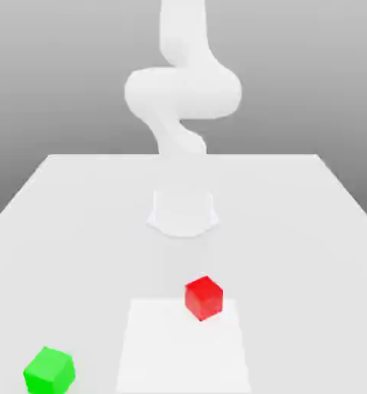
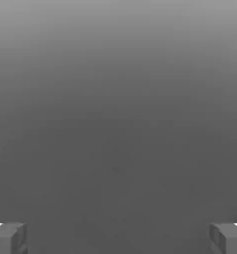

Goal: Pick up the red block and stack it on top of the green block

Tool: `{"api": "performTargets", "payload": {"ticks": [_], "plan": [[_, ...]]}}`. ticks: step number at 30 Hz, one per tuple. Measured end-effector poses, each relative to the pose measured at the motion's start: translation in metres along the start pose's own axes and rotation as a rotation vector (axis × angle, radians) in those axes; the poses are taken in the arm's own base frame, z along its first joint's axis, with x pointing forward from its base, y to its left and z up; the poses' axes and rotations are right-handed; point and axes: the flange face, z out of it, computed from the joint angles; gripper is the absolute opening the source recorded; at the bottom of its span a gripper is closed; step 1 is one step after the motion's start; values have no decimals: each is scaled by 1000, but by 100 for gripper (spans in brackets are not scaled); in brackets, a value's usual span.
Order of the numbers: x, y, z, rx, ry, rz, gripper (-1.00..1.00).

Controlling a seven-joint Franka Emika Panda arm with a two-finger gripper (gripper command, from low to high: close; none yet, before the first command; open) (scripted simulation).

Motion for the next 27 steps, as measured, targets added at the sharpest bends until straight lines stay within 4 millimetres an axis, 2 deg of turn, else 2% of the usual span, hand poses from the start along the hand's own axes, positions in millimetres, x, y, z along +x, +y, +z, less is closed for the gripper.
{"api": "performTargets", "payload": {"ticks": [5,8,11,18,19,23,24,27], "plan": [[-47,28,118,-108,-150,-135,0],[-86,55,177,-165,-246,-216,0],[-132,90,228,-219,-352,-299,0],[-260,197,316,-328,-621,-495,0],[-271,205,325,-331,-636,-509,0],[-292,226,351,-338,-648,-515,0],[-296,230,356,-338,-648,-515,-100],[-296,230,356,-339,-649,-515,-100]]}}
